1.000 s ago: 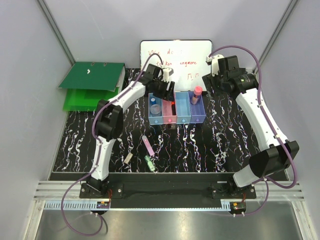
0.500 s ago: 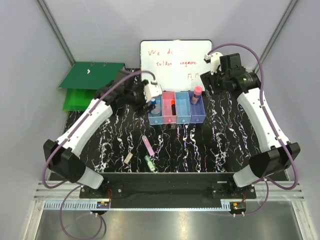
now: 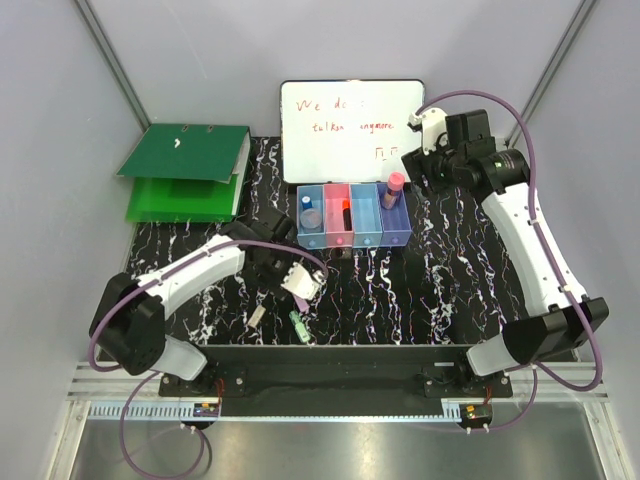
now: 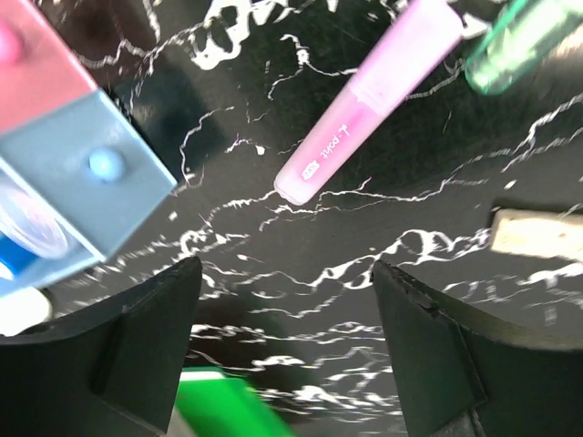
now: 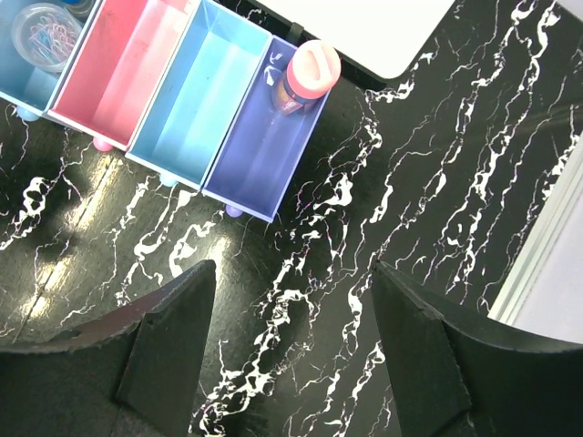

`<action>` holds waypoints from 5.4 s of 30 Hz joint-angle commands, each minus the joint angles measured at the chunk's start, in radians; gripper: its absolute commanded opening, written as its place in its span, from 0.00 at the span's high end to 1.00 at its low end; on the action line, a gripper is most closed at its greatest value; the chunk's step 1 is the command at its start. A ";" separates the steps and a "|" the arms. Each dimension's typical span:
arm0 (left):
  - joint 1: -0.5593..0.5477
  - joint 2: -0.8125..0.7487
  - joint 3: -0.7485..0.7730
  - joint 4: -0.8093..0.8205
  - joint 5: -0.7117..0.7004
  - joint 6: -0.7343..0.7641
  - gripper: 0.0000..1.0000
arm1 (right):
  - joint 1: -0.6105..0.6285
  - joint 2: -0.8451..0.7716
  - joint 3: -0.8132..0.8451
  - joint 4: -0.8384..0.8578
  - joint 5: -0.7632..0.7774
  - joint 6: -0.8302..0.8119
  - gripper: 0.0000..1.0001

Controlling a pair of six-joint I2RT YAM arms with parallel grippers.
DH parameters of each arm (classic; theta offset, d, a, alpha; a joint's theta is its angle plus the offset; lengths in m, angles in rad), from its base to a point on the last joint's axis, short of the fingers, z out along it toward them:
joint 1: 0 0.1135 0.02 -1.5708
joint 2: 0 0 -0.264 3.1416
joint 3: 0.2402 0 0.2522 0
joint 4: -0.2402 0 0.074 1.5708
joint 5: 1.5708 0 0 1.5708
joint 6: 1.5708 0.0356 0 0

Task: Sort the stationery into containers
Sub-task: Pick up the stationery from the center of the board, then place the stationery in the storage box.

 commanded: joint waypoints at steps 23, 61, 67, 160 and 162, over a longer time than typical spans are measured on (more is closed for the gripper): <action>-0.052 0.216 -0.014 0.067 0.000 0.415 0.22 | 0.006 -0.060 -0.009 0.021 0.031 -0.030 0.23; -0.069 0.135 0.381 0.215 0.149 -0.756 1.00 | 0.004 -0.227 -0.108 0.116 -0.219 0.161 0.23; 0.005 0.124 0.420 0.341 0.288 -1.066 1.00 | 0.004 -0.270 -0.181 0.198 -0.318 0.169 0.24; 0.133 -0.139 0.290 0.372 0.264 -1.289 0.01 | 0.109 -0.045 -0.275 0.577 -0.295 0.209 1.00; 0.143 -0.188 0.261 0.355 0.169 -1.225 0.01 | 0.113 0.023 -0.255 0.578 -0.301 0.201 1.00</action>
